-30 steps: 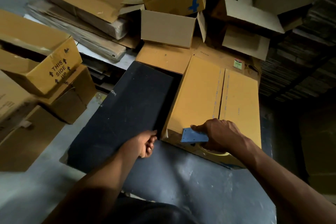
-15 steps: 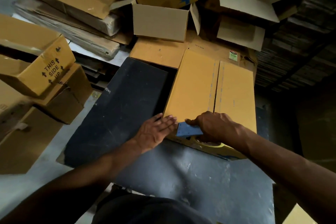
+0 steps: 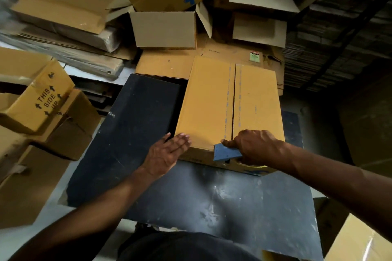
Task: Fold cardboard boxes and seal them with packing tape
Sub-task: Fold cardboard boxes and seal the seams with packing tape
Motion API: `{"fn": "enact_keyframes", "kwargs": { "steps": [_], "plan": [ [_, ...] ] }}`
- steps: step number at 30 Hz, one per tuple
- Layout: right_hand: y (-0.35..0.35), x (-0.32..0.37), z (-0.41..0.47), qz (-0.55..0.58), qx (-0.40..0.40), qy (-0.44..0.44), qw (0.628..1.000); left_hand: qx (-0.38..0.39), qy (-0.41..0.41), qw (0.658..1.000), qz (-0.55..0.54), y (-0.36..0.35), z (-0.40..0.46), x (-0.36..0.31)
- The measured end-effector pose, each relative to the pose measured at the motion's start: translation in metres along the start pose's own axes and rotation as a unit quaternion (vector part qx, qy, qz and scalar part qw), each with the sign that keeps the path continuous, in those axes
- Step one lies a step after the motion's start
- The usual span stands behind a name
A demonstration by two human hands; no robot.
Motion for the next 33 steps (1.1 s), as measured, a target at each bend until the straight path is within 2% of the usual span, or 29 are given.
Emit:
{"fn": "enact_keyframes", "kwargs": {
  "steps": [12, 19, 23, 26, 30, 33],
  "plan": [
    [-0.023, -0.081, -0.079, 0.008, 0.011, -0.033, 0.999, 0.012, 0.038, 0.999, -0.031, 0.001, -0.002, 0.0],
    [-0.05, -0.077, -0.074, 0.015, 0.002, -0.043, 0.999, 0.073, 0.04, 0.996, -0.013, -0.005, -0.008, 0.005],
    [-0.052, -0.078, -0.075, 0.025, -0.008, -0.04, 0.999, 0.072, 0.082, 0.994, 0.022, 0.004, 0.006, -0.007],
    [-0.054, -0.078, -0.078, 0.039, -0.004, -0.033, 0.999, 0.11, 0.099, 0.987, 0.057, 0.006, 0.025, -0.037],
    [-0.056, -0.077, -0.081, 0.034, -0.001, -0.011, 0.999, 0.178, 0.051, 0.983, -0.015, -0.019, 0.066, -0.11],
    [-0.056, -0.075, -0.082, 0.013, -0.004, 0.013, 1.0, 0.267, 0.057, 0.962, -0.027, -0.056, 0.092, -0.158]
  ]
}}
Point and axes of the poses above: each hand's wrist, its own z-axis towards the middle knuckle, its own y-axis out of the back of the hand, x = y × z, the point moved 6 cm from there along z, towards the middle knuckle, and after that the axes turned 13 degrees about -x, right-handed, at the moved point
